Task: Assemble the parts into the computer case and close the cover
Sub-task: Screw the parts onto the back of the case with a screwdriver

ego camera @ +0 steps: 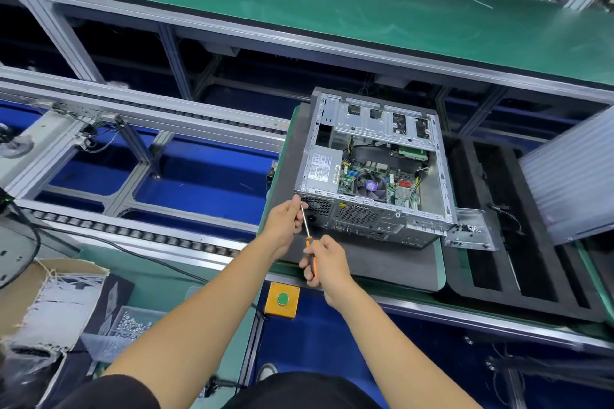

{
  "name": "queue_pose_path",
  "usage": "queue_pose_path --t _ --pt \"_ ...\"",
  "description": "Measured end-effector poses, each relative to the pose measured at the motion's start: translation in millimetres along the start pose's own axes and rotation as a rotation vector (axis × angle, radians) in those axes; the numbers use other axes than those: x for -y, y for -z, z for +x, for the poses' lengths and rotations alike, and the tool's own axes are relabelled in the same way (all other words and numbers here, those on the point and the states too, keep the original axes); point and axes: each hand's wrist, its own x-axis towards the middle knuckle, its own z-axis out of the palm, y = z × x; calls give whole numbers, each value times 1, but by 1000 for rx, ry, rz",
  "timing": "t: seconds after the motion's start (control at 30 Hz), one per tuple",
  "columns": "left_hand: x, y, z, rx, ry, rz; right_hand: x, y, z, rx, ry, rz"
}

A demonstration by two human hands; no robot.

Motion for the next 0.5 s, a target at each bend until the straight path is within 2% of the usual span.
queue_pose_path --t 0.2,0.5 --pt "-4 -2 10 17 93 34 -2 -9 5 -2 -60 132" --pt "1 -6 24 -20 133 21 -1 -17 11 -26 -54 164"
